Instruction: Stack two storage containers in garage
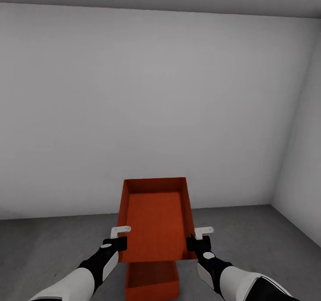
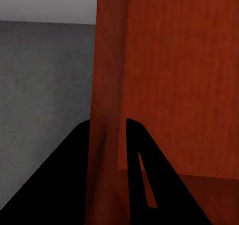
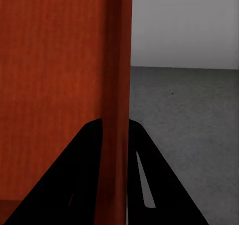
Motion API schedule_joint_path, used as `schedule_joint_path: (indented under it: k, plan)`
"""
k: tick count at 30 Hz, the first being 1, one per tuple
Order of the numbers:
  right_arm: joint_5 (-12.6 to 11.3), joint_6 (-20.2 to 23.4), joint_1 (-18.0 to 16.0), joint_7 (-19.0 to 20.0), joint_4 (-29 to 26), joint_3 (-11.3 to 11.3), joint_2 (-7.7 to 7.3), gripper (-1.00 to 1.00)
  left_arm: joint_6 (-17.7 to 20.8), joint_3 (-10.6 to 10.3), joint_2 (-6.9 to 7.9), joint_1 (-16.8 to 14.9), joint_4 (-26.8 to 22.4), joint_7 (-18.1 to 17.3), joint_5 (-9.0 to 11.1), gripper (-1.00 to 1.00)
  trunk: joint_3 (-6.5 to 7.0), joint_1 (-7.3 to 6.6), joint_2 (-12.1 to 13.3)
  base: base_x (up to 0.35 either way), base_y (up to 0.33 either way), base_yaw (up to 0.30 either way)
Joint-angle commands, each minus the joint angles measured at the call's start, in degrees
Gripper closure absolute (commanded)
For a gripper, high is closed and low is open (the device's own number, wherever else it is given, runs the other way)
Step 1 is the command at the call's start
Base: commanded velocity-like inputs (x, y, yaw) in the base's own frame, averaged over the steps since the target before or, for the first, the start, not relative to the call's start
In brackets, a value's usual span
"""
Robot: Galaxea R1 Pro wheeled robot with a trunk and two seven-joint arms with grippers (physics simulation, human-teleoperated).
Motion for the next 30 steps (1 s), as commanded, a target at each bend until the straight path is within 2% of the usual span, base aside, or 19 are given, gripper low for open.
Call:
schedule_joint_path:
  k: [1, 6, 14, 30]
  plan:
    - [0.15, 0.04, -0.02, -0.13, 0.10, -2.22, 0.01, 1.00, -0.13, 1.69, 1.82, -0.05, -0.88, 0.43, -0.30, 1.00, -0.09, 0.01, -0.07, 0.000, 0.000, 0.000]
    - [0.15, 0.04, -0.02, -0.16, 0.08, -2.24, 0.01, 1.00, -0.13, 1.68, 1.82, -0.05, -0.88, 0.43, -0.30, 1.00, -0.08, 0.01, -0.07, 0.000, 0.000, 0.030]
    - [0.15, 0.04, -0.02, -0.13, 0.11, -2.24, 0.01, 1.00, -0.13, 1.68, 1.82, -0.05, -0.88, 0.43, -0.30, 1.00, 0.09, 0.01, -0.07, 0.000, 0.000, 0.196]
    - [0.15, 0.04, -0.02, -0.10, 0.09, -2.18, 0.01, 1.00, -0.13, 1.67, 1.82, -0.05, -0.93, 0.43, -0.30, 1.00, 0.10, 0.01, -0.07, 0.010, 0.000, 0.013]
